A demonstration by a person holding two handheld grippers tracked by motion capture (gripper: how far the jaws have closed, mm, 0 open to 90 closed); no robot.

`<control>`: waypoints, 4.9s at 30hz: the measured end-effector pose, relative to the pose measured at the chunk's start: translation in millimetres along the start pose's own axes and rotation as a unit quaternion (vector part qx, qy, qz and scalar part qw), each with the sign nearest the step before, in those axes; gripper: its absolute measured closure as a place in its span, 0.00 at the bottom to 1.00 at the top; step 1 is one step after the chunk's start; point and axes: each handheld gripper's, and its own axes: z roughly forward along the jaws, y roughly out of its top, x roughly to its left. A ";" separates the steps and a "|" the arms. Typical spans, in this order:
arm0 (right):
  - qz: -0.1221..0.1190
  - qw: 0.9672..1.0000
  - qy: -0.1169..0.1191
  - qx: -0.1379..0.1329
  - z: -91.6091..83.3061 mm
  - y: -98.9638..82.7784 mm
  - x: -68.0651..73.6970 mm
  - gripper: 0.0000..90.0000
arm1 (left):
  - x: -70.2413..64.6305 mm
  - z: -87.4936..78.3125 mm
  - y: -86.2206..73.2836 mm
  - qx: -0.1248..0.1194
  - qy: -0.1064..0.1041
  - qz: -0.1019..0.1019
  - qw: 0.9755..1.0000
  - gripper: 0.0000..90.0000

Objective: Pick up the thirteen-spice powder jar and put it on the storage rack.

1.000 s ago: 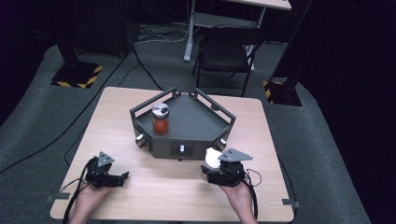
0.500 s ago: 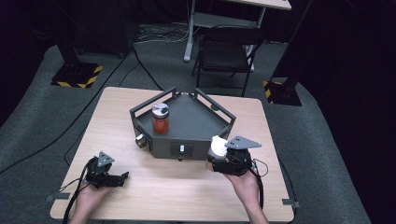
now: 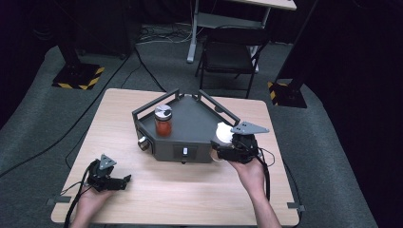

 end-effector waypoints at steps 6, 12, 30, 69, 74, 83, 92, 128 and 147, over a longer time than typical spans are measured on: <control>-0.001 1.000 -0.009 -0.008 3.0 14.9 -1.0 0.33 | 0.0 0.0 0.1 0.000 0.000 0.000 1.000 0.02; -0.003 1.000 -0.020 -0.007 14.5 29.9 -3.5 0.33 | 0.0 0.0 0.1 0.000 0.000 0.000 1.000 0.02; 0.016 0.999 -0.035 -0.002 60.5 43.9 -13.0 0.33 | 0.4 0.1 0.4 0.001 0.000 0.001 1.000 0.02; 0.041 0.999 -0.027 0.022 67.4 27.8 -28.3 0.14 | 0.4 0.1 0.4 0.001 0.000 0.001 1.000 0.02; 0.016 0.999 -0.040 0.026 60.6 16.6 -22.6 0.14 | 0.2 0.3 0.1 0.000 0.000 0.002 1.000 0.02; 0.028 0.999 -0.032 0.014 46.8 -12.9 -34.1 0.13 | 0.2 0.3 0.1 0.000 0.000 0.002 1.000 0.02; 0.033 0.998 -0.044 0.012 36.6 -50.9 -41.3 0.12 | 0.2 0.3 0.1 0.000 0.000 0.002 1.000 0.02; 0.097 0.992 -0.057 0.053 26.3 -185.2 -62.5 0.09 | 0.2 0.3 0.1 0.000 0.000 0.002 1.000 0.02; 0.076 0.990 -0.075 0.094 26.6 -190.9 -54.5 0.09 | 2.3 0.6 0.6 0.001 -0.004 0.005 1.000 0.02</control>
